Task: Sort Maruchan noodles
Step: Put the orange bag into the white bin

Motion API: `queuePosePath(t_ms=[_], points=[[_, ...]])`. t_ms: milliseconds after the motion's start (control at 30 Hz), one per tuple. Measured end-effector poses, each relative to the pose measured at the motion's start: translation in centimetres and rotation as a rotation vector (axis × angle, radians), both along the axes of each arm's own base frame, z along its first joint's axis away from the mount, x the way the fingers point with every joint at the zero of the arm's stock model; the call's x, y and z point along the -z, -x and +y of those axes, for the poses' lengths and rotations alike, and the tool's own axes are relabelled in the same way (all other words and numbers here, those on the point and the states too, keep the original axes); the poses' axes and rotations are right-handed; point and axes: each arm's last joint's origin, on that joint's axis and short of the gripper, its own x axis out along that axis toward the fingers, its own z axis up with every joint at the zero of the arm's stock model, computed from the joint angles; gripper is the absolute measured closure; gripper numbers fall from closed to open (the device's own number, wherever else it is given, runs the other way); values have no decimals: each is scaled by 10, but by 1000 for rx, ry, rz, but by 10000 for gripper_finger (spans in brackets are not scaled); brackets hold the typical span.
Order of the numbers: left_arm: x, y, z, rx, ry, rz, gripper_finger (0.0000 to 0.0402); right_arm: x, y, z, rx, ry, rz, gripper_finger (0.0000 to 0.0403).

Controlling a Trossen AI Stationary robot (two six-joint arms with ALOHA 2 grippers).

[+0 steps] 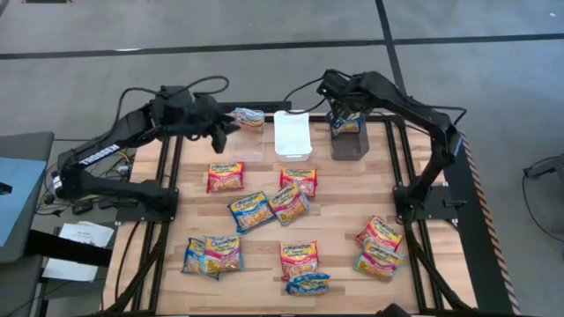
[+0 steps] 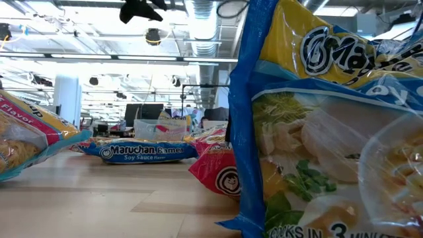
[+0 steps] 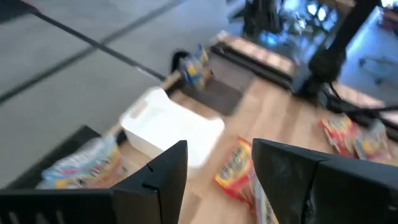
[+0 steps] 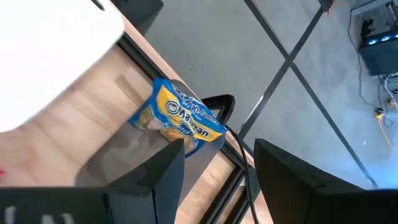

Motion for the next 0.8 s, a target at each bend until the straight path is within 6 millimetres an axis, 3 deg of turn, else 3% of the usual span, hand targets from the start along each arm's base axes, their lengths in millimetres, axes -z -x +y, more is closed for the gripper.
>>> queuePosePath(t_ms=[300, 600, 800], points=[[13, -16, -13, 160, 29, 89, 232, -47, 0, 42, -71, 21, -94, 186], [29, -5, -19, 178, 73, 294, 232, -90, 5, 95, -162, 42, -309, 186], [41, 4, -21, 183, 108, 464, 232, -103, 9, 122, -225, 39, -401, 186]])
